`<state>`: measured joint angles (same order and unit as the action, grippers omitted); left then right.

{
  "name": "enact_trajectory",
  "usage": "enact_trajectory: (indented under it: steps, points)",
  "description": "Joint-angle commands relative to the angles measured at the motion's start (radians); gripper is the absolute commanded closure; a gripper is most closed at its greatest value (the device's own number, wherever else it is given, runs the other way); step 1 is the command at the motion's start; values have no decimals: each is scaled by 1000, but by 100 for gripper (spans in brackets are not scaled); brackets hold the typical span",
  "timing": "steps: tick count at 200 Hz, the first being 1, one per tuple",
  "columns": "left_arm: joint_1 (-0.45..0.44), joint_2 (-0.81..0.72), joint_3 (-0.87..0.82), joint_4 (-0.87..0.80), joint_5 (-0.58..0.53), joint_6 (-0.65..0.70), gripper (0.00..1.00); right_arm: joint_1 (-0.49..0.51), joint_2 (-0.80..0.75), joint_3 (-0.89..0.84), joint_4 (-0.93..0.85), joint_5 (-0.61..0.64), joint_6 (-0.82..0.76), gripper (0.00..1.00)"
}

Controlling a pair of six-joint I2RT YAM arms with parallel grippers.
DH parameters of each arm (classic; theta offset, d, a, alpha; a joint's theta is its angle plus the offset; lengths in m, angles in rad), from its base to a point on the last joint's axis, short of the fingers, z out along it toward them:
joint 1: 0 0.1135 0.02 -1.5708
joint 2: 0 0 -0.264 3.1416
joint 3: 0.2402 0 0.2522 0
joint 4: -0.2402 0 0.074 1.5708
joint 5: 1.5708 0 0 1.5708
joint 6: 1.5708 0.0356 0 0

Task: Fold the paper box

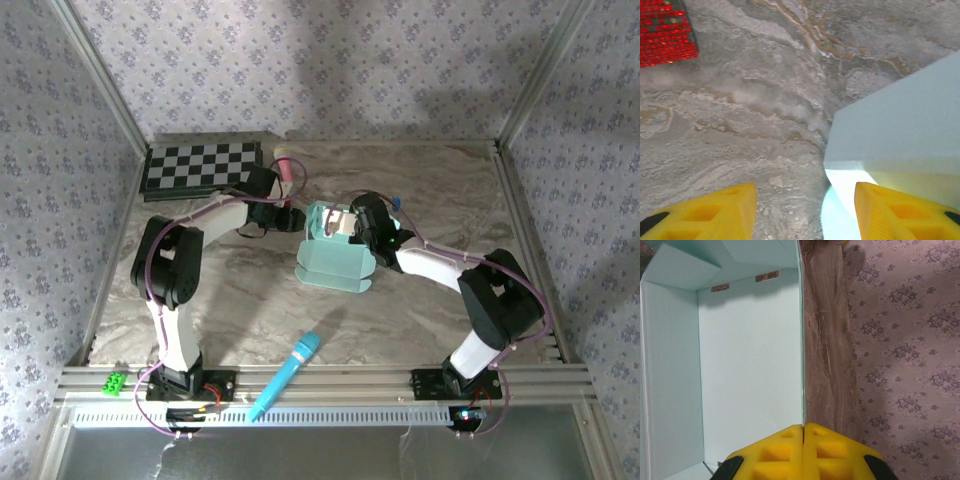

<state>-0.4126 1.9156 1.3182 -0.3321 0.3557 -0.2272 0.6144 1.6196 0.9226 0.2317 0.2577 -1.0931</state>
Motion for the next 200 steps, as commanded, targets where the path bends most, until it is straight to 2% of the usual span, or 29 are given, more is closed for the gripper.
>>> enact_trajectory:
  steps: [1, 104, 161, 200]
  points:
    - [-9, -46, -7, 41, 75, 32, 47, 11, 15, 22, -5, 5, -12, 100]
    - [-29, -11, 5, 100, 153, 41, 46, 17, 20, 26, -6, 6, -8, 100]
    - [-35, 28, 10, 152, 160, 41, 46, 18, 19, 29, -9, 2, -8, 100]
    - [-63, 54, 11, 200, 109, 70, 46, 19, 20, 31, -12, 0, -6, 100]
